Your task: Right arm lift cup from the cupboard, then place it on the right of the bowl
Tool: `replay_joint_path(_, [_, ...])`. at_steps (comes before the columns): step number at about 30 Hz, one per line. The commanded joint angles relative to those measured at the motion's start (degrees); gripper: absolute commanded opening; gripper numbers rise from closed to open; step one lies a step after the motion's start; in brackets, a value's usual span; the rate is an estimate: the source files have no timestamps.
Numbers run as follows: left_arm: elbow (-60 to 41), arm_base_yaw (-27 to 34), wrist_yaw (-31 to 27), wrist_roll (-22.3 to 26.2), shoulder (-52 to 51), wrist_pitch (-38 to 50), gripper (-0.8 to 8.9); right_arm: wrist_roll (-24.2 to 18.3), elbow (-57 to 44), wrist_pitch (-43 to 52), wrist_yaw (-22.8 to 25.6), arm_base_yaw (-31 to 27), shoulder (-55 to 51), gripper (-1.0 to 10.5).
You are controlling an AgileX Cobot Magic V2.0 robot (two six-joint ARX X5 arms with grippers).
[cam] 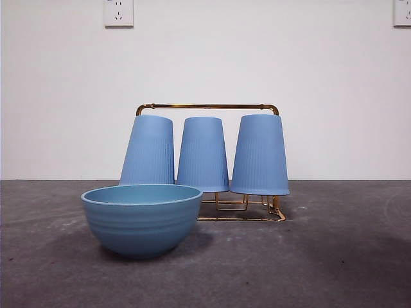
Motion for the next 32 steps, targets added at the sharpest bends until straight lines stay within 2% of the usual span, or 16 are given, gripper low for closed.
replay_joint_path(1, [-0.6,0.0,1.9,-1.9,0.1,-0.2,0.11,3.4,0.8,0.5,-0.7,0.1,0.0,0.1])
replay_joint_path(8, [2.6,-0.9,2.1,-6.4,1.0,1.5,0.11,9.1,5.4,0.4,-1.6,0.1,0.0,0.1])
replay_joint_path(15, [8.9,-1.1,2.2,-9.1,6.8,2.8,0.11,12.1,12.0,-3.0,-2.6,0.1,3.0,0.1])
replay_joint_path(19, [14.4,-1.4,2.4,-9.1,13.2,2.6,0.11,12.1,17.2,-6.1,-6.2,0.1,7.7,0.1])
replay_joint_path(23, [21.3,-1.8,4.8,-9.1,21.1,1.8,0.11,11.8,23.5,-9.6,-12.1,0.1,13.6,0.1])
replay_joint_path(27, [29.4,-2.5,8.3,-9.0,29.5,-2.7,0.11,8.9,30.8,-14.8,-15.7,0.1,20.0,0.1])
replay_joint_path(32, [38.2,-4.3,15.4,-7.2,39.3,-7.2,0.11,3.6,39.2,-20.2,-20.1,0.1,28.4,0.1])
